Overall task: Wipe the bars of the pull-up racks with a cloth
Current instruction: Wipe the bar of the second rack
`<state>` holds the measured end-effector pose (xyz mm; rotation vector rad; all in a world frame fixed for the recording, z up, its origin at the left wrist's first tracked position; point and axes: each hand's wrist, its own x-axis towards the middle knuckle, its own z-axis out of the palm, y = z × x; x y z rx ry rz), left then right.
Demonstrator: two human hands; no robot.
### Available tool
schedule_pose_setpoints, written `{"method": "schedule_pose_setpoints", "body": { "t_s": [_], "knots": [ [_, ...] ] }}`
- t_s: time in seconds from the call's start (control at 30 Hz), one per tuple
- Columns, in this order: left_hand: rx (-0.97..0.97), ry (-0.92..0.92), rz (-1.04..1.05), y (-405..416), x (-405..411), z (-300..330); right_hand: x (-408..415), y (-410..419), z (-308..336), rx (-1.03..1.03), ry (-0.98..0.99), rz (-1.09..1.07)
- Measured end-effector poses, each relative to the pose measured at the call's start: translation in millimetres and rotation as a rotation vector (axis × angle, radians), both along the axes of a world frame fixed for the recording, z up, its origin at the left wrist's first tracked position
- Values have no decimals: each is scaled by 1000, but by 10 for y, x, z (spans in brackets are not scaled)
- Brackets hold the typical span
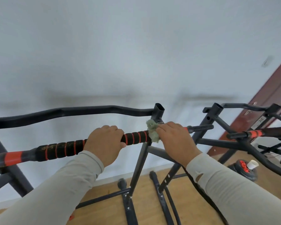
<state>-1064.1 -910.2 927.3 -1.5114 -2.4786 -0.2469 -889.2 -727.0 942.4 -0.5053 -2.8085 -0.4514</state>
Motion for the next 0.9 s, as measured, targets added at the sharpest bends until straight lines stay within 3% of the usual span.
{"method": "schedule_pose_setpoints", "body": {
  "t_s": [0.07, 0.2, 0.4, 0.6, 0.77, 0.9],
  "knots": [
    [-13, 2, -2, -2, -4, 6, 171, 184, 98, -36, -80, -224],
    [-14, 6, -9, -16, -10, 2, 184, 219, 169, -334, 123, -356],
    [-10, 8, -18, -9, -44, 10, -473, -375, -7, -436, 143, -101],
    [21, 41, -32, -11, -46, -29, -440, -421, -97, -274, 89, 210],
    [-15, 13, -13, -9, -23, -3, -141, 286, 204, -150, -160, -87],
    [-26, 3, -1, 5, -17, -10, -223, 300, 206, -246, -164, -228]
  ]
}}
